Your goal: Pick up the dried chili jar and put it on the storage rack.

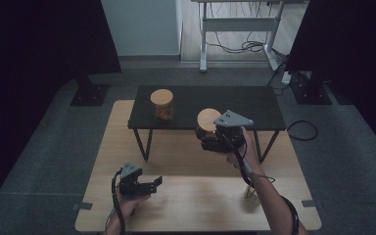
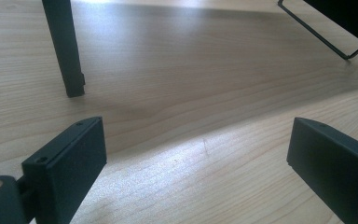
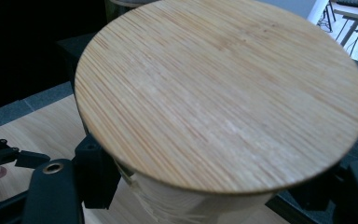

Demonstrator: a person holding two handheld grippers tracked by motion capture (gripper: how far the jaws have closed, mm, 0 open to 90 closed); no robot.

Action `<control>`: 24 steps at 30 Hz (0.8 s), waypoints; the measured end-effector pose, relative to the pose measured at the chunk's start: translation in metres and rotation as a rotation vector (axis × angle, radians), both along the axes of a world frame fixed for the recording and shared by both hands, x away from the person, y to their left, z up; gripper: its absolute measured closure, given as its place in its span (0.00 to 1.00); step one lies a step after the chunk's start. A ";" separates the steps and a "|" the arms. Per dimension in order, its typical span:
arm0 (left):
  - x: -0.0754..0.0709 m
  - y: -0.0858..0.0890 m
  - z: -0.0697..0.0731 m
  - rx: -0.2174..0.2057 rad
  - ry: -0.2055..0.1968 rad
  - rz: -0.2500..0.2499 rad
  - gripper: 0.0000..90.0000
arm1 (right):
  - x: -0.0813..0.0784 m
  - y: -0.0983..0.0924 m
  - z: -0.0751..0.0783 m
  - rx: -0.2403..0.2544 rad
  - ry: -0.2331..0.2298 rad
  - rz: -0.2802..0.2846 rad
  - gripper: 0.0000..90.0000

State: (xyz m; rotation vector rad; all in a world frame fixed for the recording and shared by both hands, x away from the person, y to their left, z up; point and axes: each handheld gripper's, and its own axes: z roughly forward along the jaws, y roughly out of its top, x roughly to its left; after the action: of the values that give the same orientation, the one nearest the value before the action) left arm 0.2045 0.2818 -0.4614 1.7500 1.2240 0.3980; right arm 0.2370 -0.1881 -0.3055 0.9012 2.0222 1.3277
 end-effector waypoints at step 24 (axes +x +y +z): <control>0.002 0.001 -0.001 0.002 0.005 -0.002 0.05 | 0.023 0.006 0.006 -0.010 -0.010 -0.014 0.28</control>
State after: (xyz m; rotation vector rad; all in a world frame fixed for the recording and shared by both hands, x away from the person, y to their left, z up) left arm 0.2065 0.2831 -0.4626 1.7546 1.2259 0.3941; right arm 0.2598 -0.1818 -0.2991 0.9016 2.0095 1.3109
